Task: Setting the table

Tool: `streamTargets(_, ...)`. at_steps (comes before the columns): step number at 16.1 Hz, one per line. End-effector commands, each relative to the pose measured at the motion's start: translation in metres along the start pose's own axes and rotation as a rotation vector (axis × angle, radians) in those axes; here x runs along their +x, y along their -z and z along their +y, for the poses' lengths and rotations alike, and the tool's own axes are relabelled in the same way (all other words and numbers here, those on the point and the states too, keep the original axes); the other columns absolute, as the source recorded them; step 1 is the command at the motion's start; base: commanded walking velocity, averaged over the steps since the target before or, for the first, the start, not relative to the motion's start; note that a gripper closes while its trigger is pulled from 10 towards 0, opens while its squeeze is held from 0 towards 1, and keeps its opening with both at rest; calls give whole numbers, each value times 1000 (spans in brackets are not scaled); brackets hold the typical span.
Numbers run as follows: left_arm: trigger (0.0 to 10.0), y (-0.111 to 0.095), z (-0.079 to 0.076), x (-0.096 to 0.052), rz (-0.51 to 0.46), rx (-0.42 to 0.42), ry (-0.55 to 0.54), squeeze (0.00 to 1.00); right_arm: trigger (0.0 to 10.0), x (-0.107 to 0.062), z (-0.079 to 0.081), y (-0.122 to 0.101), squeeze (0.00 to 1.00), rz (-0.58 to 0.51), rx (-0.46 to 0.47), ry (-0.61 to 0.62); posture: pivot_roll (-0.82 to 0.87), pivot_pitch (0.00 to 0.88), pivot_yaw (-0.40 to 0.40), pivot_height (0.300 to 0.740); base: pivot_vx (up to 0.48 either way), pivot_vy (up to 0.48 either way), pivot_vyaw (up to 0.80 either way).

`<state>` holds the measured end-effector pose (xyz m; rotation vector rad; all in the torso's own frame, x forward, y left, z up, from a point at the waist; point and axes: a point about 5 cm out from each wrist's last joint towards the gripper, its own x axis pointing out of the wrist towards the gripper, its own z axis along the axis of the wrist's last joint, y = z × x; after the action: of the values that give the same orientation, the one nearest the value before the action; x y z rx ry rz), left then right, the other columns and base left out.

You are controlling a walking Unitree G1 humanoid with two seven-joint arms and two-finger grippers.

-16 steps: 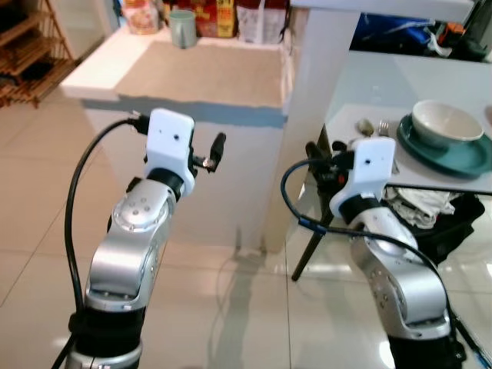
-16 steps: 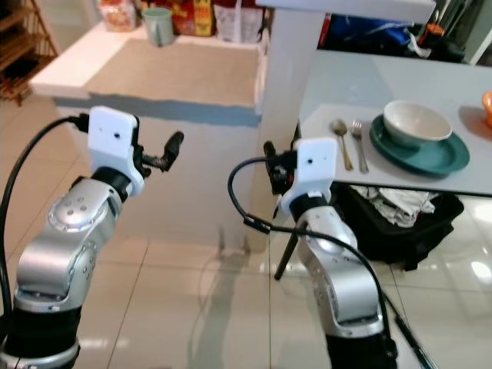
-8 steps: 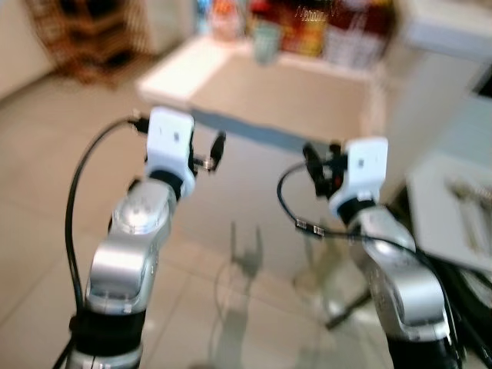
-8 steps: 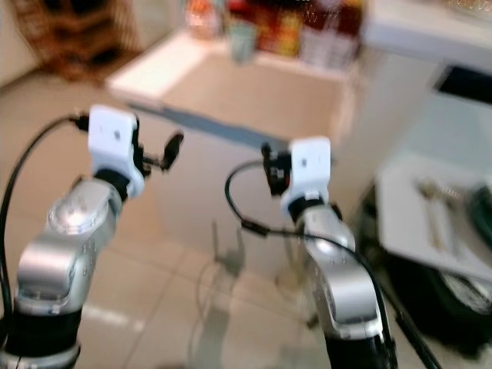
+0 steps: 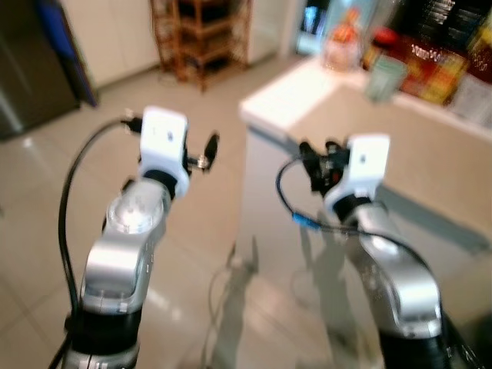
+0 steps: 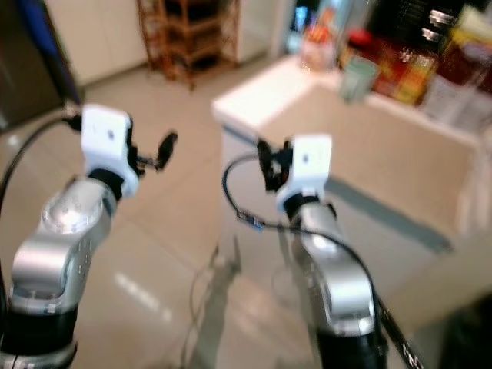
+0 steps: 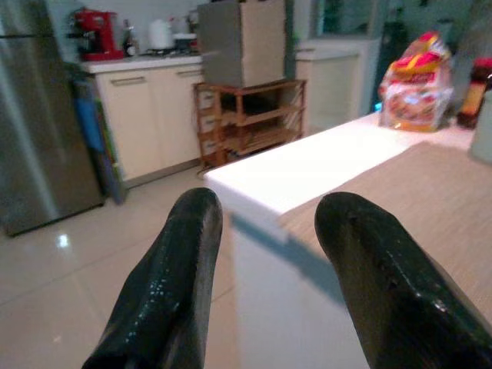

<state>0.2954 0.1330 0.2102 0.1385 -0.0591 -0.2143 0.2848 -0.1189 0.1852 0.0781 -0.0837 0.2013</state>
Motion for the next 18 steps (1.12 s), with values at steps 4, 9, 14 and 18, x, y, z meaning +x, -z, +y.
streamTargets(4,10000,-3,-11,1,-9,-12,44,0,10000,-4,-13,-2,0,3,14,49,86,27,-48,740,446,0,-736)
streamTargets(9,10000,-3,-12,1,-6,-10,49,0,10000,-4,-14,-3,0,0,24,56,86,36,-47,740,446,0,-800)
streamTargets(14,10000,-2,-14,-2,-4,45,84,0,10000,-6,-13,-7,0,-26,11,55,87,43,-47,740,89,0,0)
streamTargets(18,10000,-2,-16,-3,-4,35,98,0,10000,-5,-19,-13,0,-67,-2,118,86,49,-45,740,0,0,0)
